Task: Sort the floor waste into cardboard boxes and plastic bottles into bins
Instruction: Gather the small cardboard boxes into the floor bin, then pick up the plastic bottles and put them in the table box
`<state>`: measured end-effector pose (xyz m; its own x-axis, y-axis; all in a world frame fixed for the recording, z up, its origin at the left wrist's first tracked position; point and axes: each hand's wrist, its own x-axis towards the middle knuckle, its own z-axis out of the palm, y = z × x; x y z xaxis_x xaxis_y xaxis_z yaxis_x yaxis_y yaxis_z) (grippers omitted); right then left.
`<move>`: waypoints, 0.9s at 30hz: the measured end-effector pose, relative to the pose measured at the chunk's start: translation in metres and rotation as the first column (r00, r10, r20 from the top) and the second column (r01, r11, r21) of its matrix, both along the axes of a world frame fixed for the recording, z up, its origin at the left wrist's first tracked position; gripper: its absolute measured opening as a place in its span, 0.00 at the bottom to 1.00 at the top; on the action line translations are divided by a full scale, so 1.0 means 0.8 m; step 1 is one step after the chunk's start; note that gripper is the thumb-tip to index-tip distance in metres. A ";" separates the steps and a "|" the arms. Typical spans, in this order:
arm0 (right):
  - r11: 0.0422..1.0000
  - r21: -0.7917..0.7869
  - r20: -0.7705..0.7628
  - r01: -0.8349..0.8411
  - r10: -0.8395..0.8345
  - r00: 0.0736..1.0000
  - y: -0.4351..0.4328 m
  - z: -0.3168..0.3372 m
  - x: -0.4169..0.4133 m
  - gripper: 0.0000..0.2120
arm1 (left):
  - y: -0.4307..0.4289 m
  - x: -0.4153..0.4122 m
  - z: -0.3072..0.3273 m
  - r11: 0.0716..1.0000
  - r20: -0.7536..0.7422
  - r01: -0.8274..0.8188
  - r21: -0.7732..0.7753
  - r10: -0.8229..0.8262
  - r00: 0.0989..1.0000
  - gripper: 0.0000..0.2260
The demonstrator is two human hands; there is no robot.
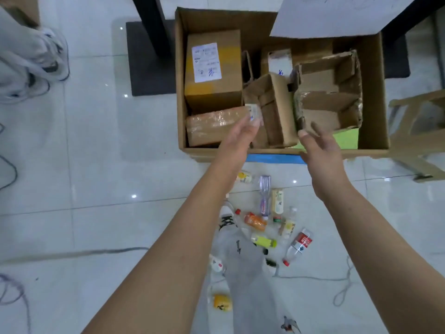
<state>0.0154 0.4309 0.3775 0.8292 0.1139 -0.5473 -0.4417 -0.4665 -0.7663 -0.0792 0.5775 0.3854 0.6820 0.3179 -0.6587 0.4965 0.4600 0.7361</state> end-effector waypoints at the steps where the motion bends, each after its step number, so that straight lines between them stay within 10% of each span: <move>1: 0.999 0.003 -0.016 -0.049 0.049 0.999 0.009 0.000 -0.016 0.22 | 0.007 -0.019 -0.001 1.000 -0.015 -0.012 0.006 0.012 1.000 0.26; 11: 0.947 0.056 -0.206 -0.316 0.320 0.925 0.100 0.023 -0.162 0.12 | 0.055 -0.223 -0.012 0.981 -0.061 -0.189 -0.042 0.186 0.981 0.22; 20: 0.580 -0.061 -0.356 -0.812 0.748 0.560 0.129 0.071 -0.182 0.16 | 0.026 -0.297 -0.022 0.930 -0.137 -0.356 -0.088 0.343 0.929 0.19; 27: 0.648 -0.058 -0.368 -0.760 0.694 0.619 0.079 0.062 -0.191 0.17 | -0.009 -0.323 0.018 0.866 -0.231 -0.494 -0.077 0.466 0.854 0.16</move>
<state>-0.1376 0.4945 0.4271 0.3189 0.4763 -0.8194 -0.0707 -0.8502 -0.5217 -0.3373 0.5702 0.3996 0.3174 0.4754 -0.8206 0.3177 0.7620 0.5643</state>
